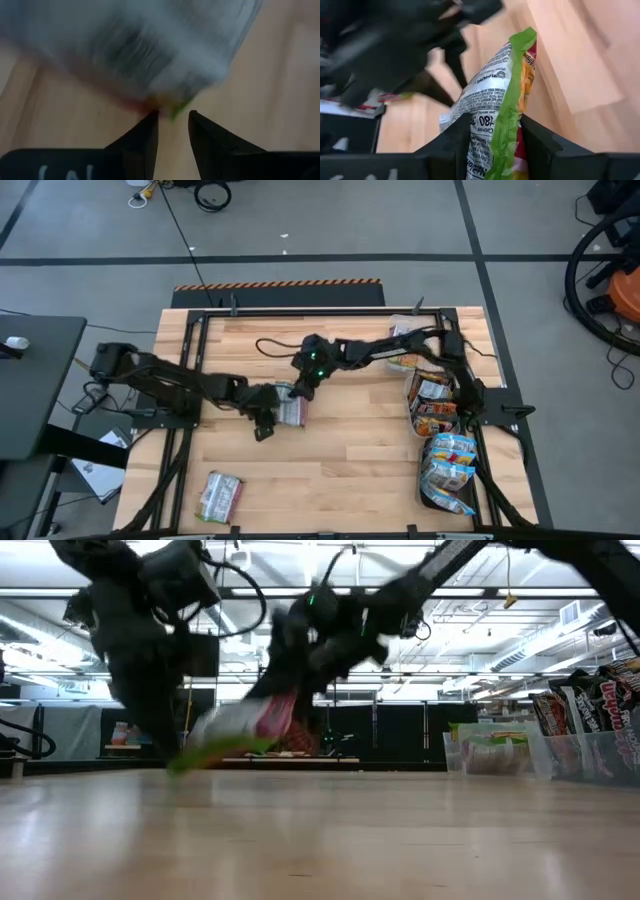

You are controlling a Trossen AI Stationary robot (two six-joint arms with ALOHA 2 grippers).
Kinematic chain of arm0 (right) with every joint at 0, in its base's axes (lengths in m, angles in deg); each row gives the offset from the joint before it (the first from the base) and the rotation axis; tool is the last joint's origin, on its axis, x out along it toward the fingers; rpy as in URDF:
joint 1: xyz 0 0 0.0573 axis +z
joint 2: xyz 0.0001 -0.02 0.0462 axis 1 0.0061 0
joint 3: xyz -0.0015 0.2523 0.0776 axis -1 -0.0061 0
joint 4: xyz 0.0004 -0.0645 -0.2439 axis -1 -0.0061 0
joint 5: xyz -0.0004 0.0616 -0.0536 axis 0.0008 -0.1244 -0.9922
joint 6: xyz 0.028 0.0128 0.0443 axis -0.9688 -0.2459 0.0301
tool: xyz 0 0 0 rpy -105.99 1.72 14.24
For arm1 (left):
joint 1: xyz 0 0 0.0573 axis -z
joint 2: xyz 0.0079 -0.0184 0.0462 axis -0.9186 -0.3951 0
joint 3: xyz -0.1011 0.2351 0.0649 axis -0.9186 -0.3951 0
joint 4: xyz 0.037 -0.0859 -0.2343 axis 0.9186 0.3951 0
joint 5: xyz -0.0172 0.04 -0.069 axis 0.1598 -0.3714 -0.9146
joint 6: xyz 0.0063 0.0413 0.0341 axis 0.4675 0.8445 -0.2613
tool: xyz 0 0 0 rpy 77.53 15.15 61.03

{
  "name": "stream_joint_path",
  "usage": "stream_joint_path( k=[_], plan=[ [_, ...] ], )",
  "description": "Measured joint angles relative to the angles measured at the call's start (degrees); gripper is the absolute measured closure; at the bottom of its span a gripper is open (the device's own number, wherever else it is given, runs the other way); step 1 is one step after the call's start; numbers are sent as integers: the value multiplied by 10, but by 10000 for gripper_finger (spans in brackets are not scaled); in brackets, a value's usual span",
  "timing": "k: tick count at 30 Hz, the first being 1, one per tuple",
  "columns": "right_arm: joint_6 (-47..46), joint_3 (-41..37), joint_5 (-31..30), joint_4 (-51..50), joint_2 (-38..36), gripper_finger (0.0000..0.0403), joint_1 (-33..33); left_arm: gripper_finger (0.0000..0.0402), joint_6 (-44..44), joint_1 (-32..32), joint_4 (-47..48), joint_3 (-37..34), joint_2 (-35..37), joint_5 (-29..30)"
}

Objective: Sort Maruchan noodles
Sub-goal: Put the green noodle pack into the top transparent bin

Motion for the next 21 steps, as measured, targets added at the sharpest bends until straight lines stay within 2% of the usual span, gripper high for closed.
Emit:
stream_joint_path(
  k=[4, 8, 12, 16, 18, 21],
  plan=[
    [111, 2, -54, -124, -102, 263, -17, 287, -20, -25, 56, -2, 96, -65],
    [227, 1, -168, -247, -208, 263, -38, 287, -28, -32, 45, 0, 196, -88],
    [328, 2, -283, -338, -310, 263, -62, 287, -28, -32, 2, 0, 257, -66],
    [401, 2, -387, -416, -395, 259, -94, 287, -28, -36, -63, 0, 274, -11],
    [428, 1, -415, -451, -428, 259, -117, 287, -27, -43, -99, 0, 274, 5],
    [466, -22, -422, -483, -472, 260, -160, 287, -27, -61, -156, 0, 269, 13]
  ],
)
